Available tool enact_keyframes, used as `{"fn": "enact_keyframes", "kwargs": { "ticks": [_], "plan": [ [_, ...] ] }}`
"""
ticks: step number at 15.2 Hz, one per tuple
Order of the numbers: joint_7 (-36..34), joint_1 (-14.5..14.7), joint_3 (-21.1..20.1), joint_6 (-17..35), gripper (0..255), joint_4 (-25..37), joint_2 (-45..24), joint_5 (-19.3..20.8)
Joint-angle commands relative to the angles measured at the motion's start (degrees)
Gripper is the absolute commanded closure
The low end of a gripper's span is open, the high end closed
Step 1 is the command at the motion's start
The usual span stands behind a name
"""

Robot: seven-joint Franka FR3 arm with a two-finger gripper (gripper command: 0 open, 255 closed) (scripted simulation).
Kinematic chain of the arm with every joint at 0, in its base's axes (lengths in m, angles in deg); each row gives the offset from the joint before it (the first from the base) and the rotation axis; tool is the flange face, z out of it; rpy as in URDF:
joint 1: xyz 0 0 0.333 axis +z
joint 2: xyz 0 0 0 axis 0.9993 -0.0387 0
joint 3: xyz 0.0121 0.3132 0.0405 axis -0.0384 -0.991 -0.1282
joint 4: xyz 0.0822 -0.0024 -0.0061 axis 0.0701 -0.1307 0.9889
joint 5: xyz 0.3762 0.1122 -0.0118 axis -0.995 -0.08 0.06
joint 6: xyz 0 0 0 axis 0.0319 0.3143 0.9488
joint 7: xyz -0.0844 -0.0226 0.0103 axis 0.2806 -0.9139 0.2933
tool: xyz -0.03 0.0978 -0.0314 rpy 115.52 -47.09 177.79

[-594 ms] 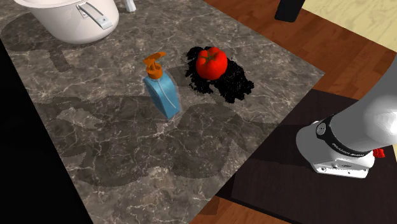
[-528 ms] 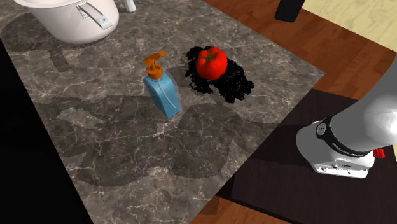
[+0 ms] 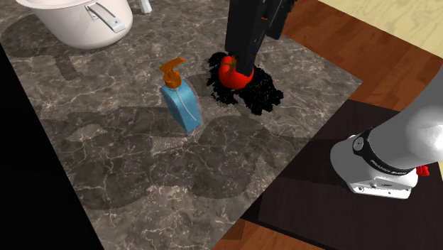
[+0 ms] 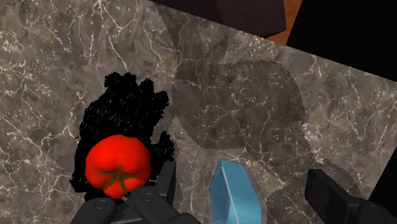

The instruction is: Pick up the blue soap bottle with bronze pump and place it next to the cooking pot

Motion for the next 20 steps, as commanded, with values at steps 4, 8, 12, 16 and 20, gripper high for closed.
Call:
{"fn": "enact_keyframes", "kwargs": {
  "ticks": [4,8,12,16,20],
  "plan": [
    [-9.72,-2.06,-5.66,12.02,0,-0.75,-8.43,1.24],
    [-18.22,-4.71,-9.73,20.29,0,0.46,-16.40,4.74],
    [-28.42,-7.85,-13.31,27.02,0,3.35,-25.35,11.21],
    [-33.03,-8.98,-14.22,30.38,0,4.26,-29.80,15.08],
    [-34.30,-9.40,-14.26,33.39,0,3.40,-32.22,16.91]
  ]
}}
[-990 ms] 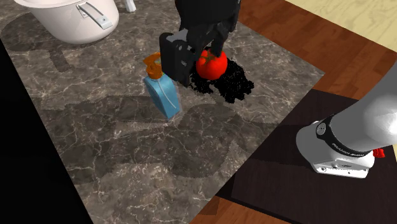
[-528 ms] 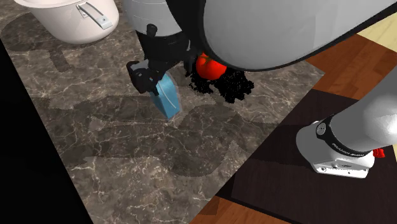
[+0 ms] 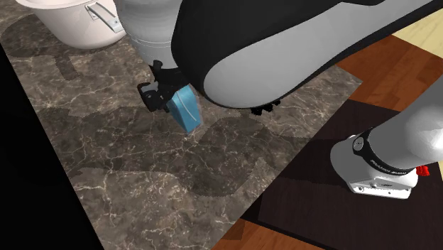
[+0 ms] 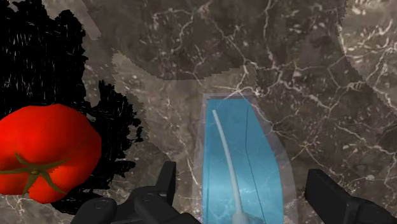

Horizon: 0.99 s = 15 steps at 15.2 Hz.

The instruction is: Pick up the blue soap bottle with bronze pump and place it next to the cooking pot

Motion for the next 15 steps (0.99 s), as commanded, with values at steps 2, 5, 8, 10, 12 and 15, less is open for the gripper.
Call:
{"fn": "enact_keyframes", "kwargs": {
  "ticks": [2,5,8,10,12,15],
  "plan": [
    [-1.00,-0.31,0.00,2.16,0,-0.58,-1.76,1.41],
    [-1.00,-0.31,0.01,2.16,0,-0.58,-1.76,1.41],
    [-1.00,-0.31,0.01,2.16,0,-0.58,-1.76,1.41],
    [-0.99,-0.31,0.01,2.15,255,-0.58,-1.75,1.40],
    [-0.99,-0.31,0.01,2.15,255,-0.58,-1.75,1.41],
    [-1.01,-0.30,0.00,2.16,255,-0.58,-1.77,1.42]
  ]
}}
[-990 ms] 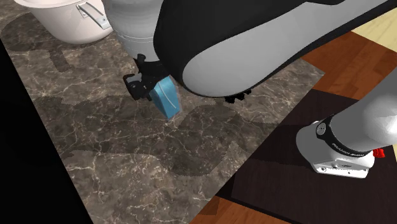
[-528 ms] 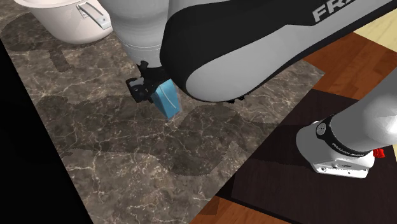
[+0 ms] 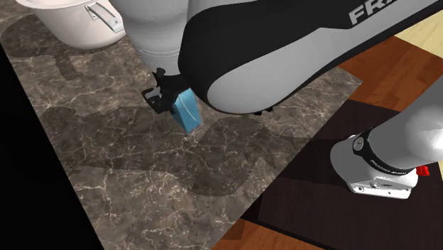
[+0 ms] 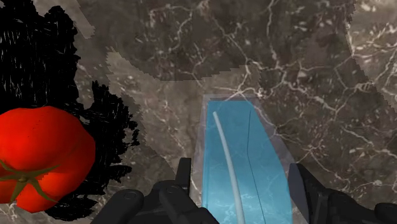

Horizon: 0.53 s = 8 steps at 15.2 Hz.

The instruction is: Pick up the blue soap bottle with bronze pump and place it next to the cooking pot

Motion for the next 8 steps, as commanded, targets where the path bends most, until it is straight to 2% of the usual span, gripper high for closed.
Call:
{"fn": "enact_keyframes", "kwargs": {
  "ticks": [1,4,8],
  "plan": [
    [-0.01,-0.02,0.02,-0.03,255,-0.03,-0.01,0.01],
    [0.00,-0.02,0.02,-0.02,255,-0.03,-0.01,0.01],
    [1.63,0.19,0.18,-3.04,255,1.13,2.16,-1.81]
  ]
}}
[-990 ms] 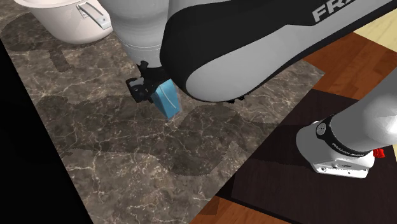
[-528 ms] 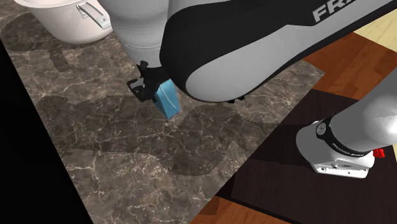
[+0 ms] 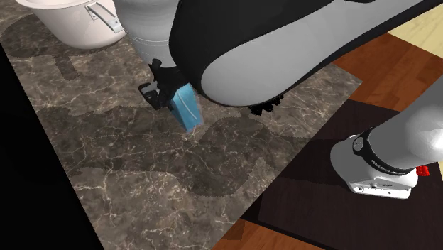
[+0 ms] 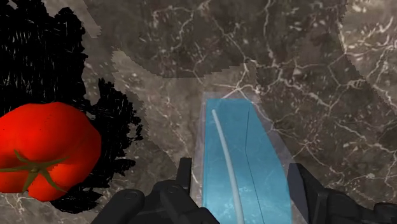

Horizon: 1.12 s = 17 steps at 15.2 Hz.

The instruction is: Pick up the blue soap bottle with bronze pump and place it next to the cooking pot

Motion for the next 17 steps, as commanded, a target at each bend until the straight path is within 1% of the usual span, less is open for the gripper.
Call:
{"fn": "enact_keyframes", "kwargs": {
  "ticks": [1,9,17],
  "plan": [
    [0.91,0.09,0.14,-1.56,255,0.56,1.17,-0.92],
    [3.34,0.49,0.66,-7.72,255,3.63,4.68,-3.40],
    [5.11,0.73,1.22,-13.90,255,7.50,7.27,-4.94]
  ]
}}
